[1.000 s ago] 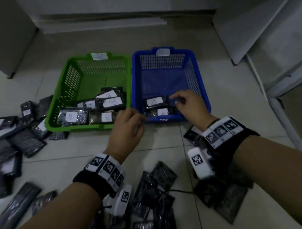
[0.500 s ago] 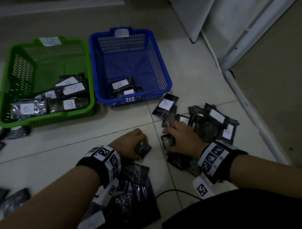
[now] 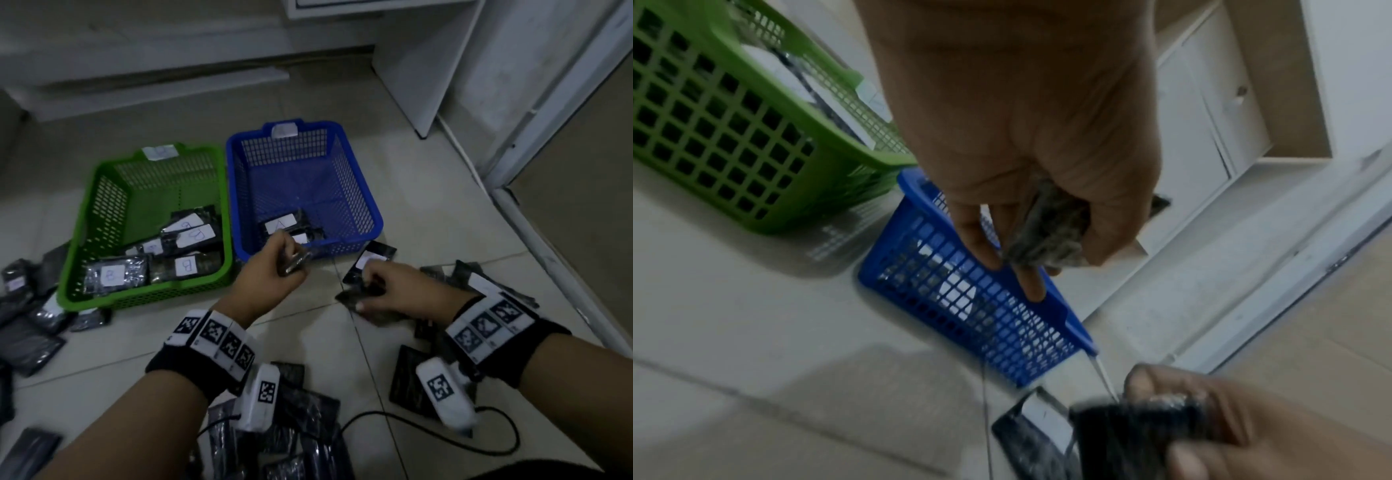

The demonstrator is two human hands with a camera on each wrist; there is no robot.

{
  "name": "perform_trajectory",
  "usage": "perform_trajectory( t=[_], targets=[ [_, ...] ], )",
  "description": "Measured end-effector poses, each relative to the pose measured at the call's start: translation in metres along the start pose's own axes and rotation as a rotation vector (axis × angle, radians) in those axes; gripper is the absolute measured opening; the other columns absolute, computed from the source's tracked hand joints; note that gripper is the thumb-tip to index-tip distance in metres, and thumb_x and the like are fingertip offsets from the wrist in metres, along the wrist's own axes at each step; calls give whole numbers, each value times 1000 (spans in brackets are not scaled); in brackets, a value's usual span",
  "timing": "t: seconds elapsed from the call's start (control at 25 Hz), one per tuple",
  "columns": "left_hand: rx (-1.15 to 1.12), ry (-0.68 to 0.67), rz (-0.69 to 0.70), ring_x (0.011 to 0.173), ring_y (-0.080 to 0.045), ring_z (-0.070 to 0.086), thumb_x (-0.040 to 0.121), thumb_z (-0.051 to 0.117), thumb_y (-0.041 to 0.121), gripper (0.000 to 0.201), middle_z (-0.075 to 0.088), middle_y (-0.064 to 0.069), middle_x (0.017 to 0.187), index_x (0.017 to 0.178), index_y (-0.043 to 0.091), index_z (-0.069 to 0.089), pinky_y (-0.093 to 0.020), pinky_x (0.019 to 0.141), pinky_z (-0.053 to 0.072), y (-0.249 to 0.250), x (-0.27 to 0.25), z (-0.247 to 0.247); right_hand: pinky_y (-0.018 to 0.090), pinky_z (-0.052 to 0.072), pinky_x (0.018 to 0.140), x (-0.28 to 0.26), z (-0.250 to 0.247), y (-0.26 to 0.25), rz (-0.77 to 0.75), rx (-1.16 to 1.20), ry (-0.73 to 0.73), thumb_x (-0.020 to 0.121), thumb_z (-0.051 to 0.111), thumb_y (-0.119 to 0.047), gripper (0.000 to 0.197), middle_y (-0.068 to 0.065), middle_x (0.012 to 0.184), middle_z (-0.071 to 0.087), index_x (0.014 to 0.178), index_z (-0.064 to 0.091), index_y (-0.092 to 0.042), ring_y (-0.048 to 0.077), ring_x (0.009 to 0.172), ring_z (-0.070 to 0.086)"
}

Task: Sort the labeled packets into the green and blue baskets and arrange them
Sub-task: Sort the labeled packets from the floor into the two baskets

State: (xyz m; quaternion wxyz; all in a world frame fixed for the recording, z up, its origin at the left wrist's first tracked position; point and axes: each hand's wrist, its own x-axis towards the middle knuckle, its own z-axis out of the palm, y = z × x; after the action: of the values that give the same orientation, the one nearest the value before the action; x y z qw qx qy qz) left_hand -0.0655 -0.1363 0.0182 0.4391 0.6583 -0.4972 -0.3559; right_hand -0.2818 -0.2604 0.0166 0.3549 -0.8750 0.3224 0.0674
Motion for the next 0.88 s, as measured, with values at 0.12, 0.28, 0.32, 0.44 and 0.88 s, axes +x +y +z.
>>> perform_trajectory(
  t=[0.12,0.28,0.32,0.44,0.88],
  targets=[
    [172,123,67,62,-15,33,73,60,22,31,37,3,74,84,18,31,-33,60,32,1,12,-20,26,33,54,13,-26,-25,-130,149,415,73,74,-45,44,0,75,52,84,39,-21,11,61,42],
    [360,250,88,86,-20,46,64,74,25,48,45,-2,97,97,21,40,-36,70,44,-2,19,-37,40,54,70,35,-37,-45,-190,358,554,76,76,-29,30,-9,87,62,92,51,-26,18,74,62],
    [376,289,77,94,-18,47,63,81,25,57,47,0,103,104,21,42,-33,77,46,-3,20,-39,42,55,76,39,-37,-46,-190,435,529,75,78,-24,29,-9,91,64,93,54,-25,18,79,64],
    [389,372,-5,107,-7,41,57,89,32,82,48,8,115,124,25,42,-21,87,37,-5,22,-43,30,55,83,51,-36,-45,-152,654,449,71,81,-20,31,-4,104,67,91,58,-16,14,92,65],
    [367,466,15,103,0,38,64,86,25,77,37,3,114,131,27,47,0,90,27,-19,20,-51,25,52,79,86,-21,-28,-35,794,457,83,59,7,37,1,101,64,98,58,-27,12,89,62]
  ],
)
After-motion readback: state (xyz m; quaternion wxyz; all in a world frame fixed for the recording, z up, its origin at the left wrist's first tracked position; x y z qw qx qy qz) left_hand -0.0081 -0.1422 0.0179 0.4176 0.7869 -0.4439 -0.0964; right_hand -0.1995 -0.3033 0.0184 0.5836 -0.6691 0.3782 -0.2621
